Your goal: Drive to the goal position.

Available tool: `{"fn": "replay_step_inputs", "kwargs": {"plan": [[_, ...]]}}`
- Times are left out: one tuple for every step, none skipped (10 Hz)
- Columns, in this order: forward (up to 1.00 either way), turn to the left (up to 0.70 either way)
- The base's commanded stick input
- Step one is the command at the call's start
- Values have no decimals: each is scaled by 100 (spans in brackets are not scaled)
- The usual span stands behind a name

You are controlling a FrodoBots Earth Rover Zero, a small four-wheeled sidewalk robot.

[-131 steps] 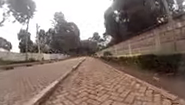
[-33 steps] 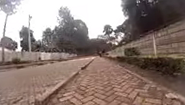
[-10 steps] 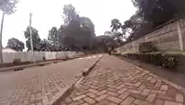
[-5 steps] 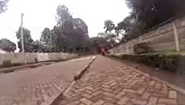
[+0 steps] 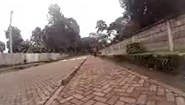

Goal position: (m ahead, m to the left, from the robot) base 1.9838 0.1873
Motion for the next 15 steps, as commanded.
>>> {"fn": "replay_step_inputs", "kwargs": {"plan": [[70, 3], [70, 12], [70, 12], [70, 11], [70, 11], [70, 10], [70, 9], [70, 8], [70, 8], [70, 9], [70, 9], [70, 9], [70, 10], [70, 10], [68, 0]]}}
